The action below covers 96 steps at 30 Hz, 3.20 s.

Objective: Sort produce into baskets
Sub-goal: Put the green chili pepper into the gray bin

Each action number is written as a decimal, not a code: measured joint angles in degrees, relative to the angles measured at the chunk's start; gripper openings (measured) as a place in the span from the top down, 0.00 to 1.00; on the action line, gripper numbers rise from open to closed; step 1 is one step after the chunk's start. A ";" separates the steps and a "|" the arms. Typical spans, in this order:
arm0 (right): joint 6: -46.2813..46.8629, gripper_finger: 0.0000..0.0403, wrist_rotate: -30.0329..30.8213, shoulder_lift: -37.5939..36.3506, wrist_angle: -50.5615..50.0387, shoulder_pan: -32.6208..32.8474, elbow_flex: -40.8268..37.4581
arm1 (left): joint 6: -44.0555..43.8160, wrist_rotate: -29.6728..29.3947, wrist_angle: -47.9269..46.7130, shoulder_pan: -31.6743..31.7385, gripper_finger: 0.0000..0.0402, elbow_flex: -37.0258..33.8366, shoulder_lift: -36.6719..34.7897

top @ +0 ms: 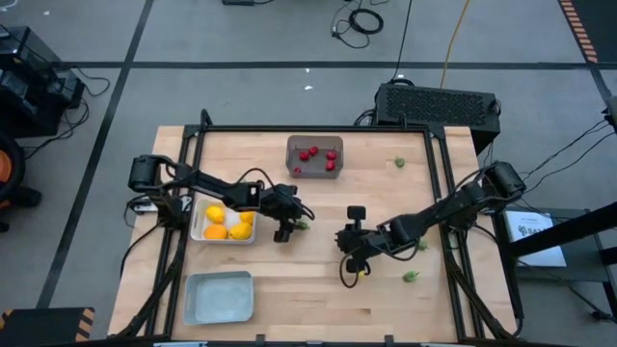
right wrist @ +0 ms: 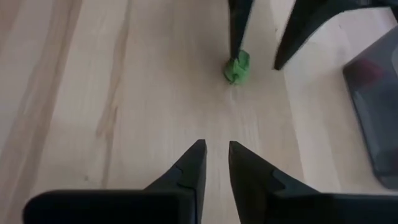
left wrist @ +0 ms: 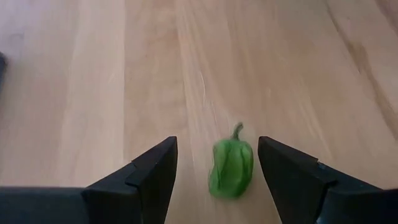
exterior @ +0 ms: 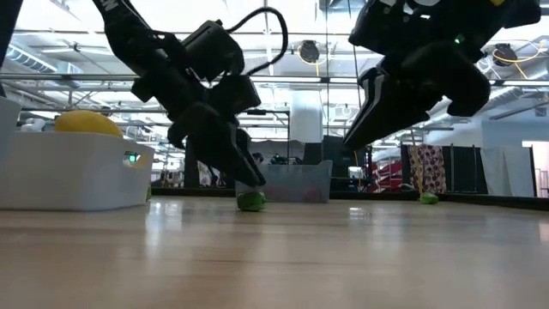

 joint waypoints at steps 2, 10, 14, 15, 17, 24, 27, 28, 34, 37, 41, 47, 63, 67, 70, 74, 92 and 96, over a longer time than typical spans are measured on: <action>-0.31 0.86 0.01 -0.01 -0.27 -0.02 0.00 | -0.02 0.02 -0.47 -0.02 0.43 -0.04 0.72; -0.37 0.87 0.01 0.03 -1.62 -0.03 -0.04 | -0.04 1.37 -0.56 -0.02 0.43 1.80 4.66; -0.33 0.87 0.05 0.03 -1.95 -0.07 -0.04 | 0.01 1.46 -0.88 -0.02 0.43 1.99 5.30; -0.31 0.87 0.05 0.03 -1.99 -0.07 -0.04 | 0.03 1.50 -0.94 -0.02 0.43 2.03 5.30; -0.29 0.87 0.05 0.05 -2.05 -0.11 -0.04 | 0.04 1.55 -1.84 -0.02 0.43 2.07 5.30; -0.22 0.87 0.05 0.05 -2.19 -0.38 -0.04 | 0.01 1.57 -2.97 -0.02 0.53 2.14 5.21; -0.20 0.87 0.05 0.05 -2.16 -0.38 -0.04 | 0.01 1.59 -3.06 -0.02 0.62 2.12 5.03; -0.21 0.87 0.05 0.05 -2.16 -0.38 -0.04 | 0.02 1.59 -3.32 -0.02 0.65 2.12 4.83; -0.01 0.87 0.02 0.05 -2.18 -0.38 -0.04 | -0.02 4.30 -7.48 -0.02 0.79 3.59 1.40; 0.22 0.87 0.02 0.05 -2.33 -0.38 -0.04 | -0.25 10.30 -13.00 -0.07 0.81 5.63 -2.41; 0.24 0.87 0.02 0.05 -2.32 -0.38 -0.02 | -5.95 19.98 -20.84 -0.55 0.79 7.78 -9.26; 0.24 0.87 0.02 0.05 -1.87 -0.40 -0.02 | -17.06 26.18 -29.89 -4.55 0.77 7.80 -19.89; -1.89 0.87 0.02 0.05 -1.69 -0.40 -0.02 | -59.45 11.39 -49.63 -31.66 0.76 7.80 -27.97; -2.22 0.87 0.02 0.05 -1.64 -0.40 -0.02 | -68.75 8.42 -50.01 -37.12 0.76 7.76 -27.95; -2.34 0.87 0.02 0.05 -1.64 -0.40 -0.02 | -72.69 6.31 -50.03 -40.31 0.76 7.76 -27.95; -2.32 0.87 0.03 0.05 -1.51 -0.40 -0.02 | -74.99 4.89 -51.20 -42.68 0.76 7.74 -27.95; -2.34 0.87 0.05 0.05 -1.73 -0.42 -0.02 | -73.40 2.15 -54.24 -42.32 0.48 7.69 -27.95; -2.34 0.87 0.05 0.05 -1.75 -0.42 -0.02 | -68.01 0.21 -52.96 -38.86 0.46 7.69 -27.95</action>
